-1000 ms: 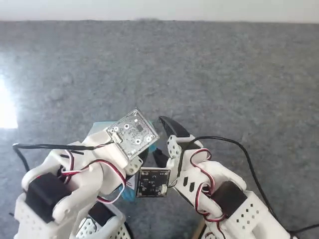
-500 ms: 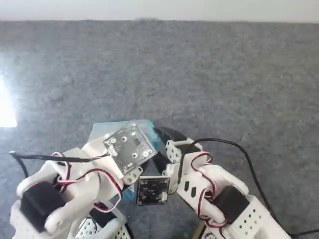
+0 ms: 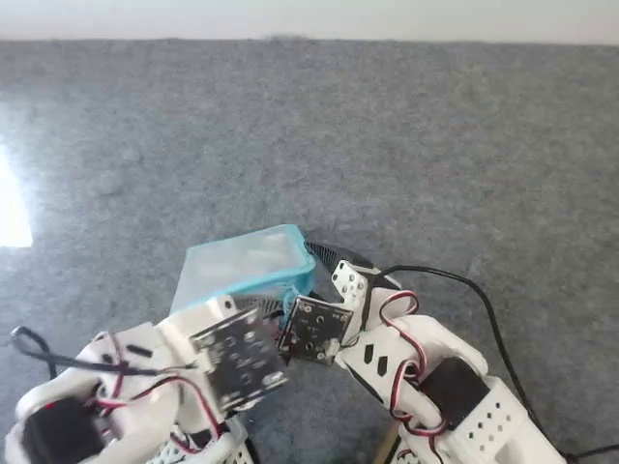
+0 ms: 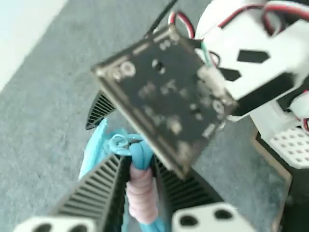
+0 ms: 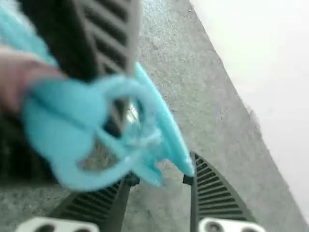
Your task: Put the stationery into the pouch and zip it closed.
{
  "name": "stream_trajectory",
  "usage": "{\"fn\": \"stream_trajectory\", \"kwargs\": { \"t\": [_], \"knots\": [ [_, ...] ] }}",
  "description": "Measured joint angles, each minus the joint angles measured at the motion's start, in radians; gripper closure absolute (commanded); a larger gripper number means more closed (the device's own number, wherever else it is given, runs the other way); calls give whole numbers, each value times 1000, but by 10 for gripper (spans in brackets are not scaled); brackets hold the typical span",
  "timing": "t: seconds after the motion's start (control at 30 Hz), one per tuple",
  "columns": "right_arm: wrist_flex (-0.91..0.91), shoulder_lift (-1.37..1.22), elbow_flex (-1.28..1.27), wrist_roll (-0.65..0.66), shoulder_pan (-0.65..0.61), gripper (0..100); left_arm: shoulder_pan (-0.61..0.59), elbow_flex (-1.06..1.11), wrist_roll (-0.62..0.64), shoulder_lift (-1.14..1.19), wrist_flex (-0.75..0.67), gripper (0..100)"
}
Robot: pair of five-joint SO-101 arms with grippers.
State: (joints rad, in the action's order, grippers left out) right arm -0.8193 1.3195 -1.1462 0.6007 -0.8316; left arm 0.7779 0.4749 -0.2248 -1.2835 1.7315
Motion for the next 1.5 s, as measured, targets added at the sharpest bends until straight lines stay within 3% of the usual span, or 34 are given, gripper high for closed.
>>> {"fn": "stream_trajectory", "kwargs": {
  "t": [0.23,0.53,0.9,1.17,1.5],
  "knots": [
    [-8,-32,-23,-21,37,844,6,0,0,-80,2,990],
    [-178,-32,75,-75,68,843,9,43,-3,-54,0,990],
    [-241,-32,129,-87,71,842,9,48,-14,-46,0,990],
    [-394,94,189,-69,46,611,8,48,-14,-46,0,990],
    [-431,118,273,-60,-71,648,8,78,-14,-46,0,990]
  ]
}}
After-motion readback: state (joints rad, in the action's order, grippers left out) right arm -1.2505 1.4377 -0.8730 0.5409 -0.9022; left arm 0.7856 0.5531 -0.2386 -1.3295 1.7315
